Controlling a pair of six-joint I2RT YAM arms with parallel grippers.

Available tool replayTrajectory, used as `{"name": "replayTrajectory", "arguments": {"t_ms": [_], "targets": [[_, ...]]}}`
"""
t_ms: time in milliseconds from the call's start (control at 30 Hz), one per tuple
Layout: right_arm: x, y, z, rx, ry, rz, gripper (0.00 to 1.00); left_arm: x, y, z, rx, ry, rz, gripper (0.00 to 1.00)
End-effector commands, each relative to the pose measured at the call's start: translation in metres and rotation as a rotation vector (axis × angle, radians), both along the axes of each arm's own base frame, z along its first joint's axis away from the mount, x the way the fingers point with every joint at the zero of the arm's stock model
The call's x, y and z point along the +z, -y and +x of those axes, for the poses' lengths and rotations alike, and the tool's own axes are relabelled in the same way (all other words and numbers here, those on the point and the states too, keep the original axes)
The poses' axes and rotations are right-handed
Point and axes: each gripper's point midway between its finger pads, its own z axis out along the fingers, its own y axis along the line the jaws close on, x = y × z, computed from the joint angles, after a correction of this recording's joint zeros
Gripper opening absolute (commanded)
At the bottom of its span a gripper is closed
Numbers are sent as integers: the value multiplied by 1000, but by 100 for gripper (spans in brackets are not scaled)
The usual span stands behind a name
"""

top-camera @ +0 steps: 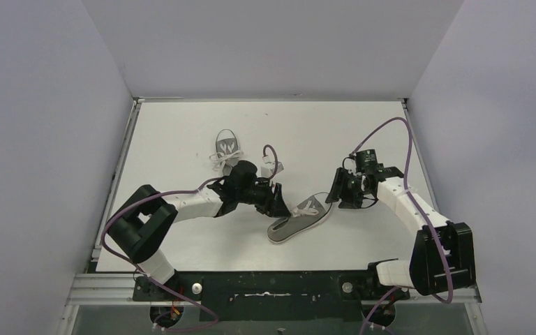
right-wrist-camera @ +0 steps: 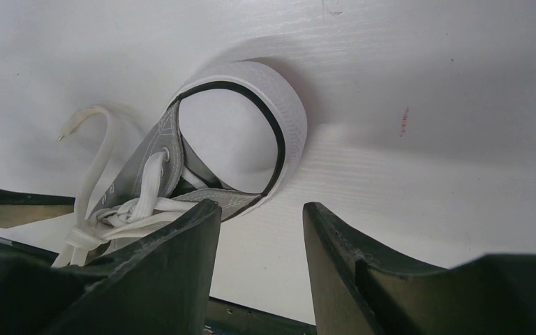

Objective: Tie the shoes
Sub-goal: Adjust the shoe at the center of the board.

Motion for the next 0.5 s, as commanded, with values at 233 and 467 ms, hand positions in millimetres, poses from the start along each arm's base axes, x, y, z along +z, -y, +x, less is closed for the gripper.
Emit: {"name": "replayTrajectory", "arguments": {"t_ms": [233, 467], "targets": [[20, 2, 4, 5, 97, 6, 48, 23, 29, 19, -42, 64, -118, 35], [27, 1, 9, 27, 115, 0, 48, 25, 26, 15, -58, 50, -118, 1]]}}
